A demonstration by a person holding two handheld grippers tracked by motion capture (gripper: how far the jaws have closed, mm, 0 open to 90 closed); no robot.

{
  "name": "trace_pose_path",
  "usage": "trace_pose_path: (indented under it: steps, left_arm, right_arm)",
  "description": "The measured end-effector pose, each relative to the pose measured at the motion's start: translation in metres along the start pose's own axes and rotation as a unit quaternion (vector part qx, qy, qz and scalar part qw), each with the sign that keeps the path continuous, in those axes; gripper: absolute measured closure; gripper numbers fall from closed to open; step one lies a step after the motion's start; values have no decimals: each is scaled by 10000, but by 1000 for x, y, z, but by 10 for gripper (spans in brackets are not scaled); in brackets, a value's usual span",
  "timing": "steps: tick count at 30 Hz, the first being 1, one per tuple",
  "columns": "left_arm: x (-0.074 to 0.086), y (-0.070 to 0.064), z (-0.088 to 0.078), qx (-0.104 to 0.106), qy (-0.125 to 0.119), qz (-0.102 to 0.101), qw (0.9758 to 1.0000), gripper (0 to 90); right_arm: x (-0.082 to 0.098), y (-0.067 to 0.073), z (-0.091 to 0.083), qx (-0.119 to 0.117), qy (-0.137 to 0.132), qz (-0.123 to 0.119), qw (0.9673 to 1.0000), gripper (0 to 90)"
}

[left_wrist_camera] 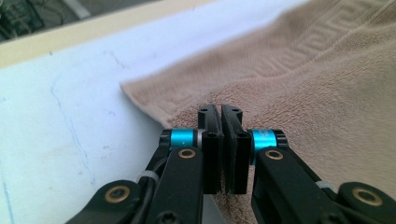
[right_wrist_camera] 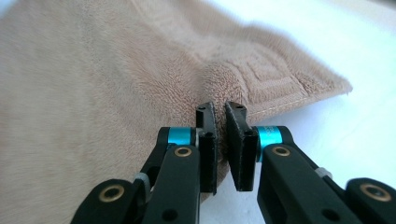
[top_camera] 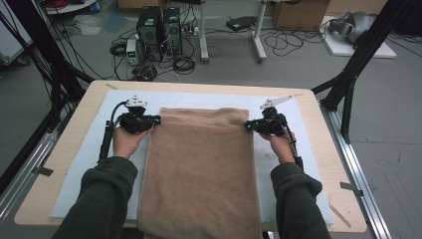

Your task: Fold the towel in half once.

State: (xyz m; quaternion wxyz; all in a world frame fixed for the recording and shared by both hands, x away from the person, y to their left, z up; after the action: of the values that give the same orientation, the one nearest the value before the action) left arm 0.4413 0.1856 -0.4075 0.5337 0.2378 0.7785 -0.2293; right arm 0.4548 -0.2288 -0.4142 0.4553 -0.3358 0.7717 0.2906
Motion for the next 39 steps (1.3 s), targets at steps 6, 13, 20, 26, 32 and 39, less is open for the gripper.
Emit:
trace_pose_path:
  steps: [6,13,20,26,32,39]
  left_arm:
    - [2,-21,-35,415,46,306,9987,865]
    - [45,-59,-75,737,208,621,9951,865]
    - [86,-81,-97,910,350,659,9931,864]
    - [95,-76,-96,974,463,518,9928,757]
    - [68,-67,-95,742,278,544,9954,569]
    - [55,-52,-60,514,289,389,9975,505]
  right_arm:
    - [-2,28,-28,-354,6,-91,9993,833]
    - [25,70,-53,-628,121,-293,9975,833]
    - [71,97,-60,-721,387,-316,9961,833]
    - [95,97,-54,-781,509,-151,9955,772]
    - [69,90,-63,-559,157,-139,9982,577]
    - [42,71,-36,-149,177,-218,9995,455]
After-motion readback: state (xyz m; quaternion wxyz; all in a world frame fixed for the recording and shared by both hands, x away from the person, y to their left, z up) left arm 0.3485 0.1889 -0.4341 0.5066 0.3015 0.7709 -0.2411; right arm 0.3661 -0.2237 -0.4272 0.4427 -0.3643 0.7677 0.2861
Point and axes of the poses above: each handheld gripper's, and its own axes: z roughly forward along the jaws, x roughly out of its underside, y roughly to its left, the point moved 4 cm from there along z, roughly forward along the jaws, and after that the axes turned 14 degrees about -y, right-handed, at the moved point
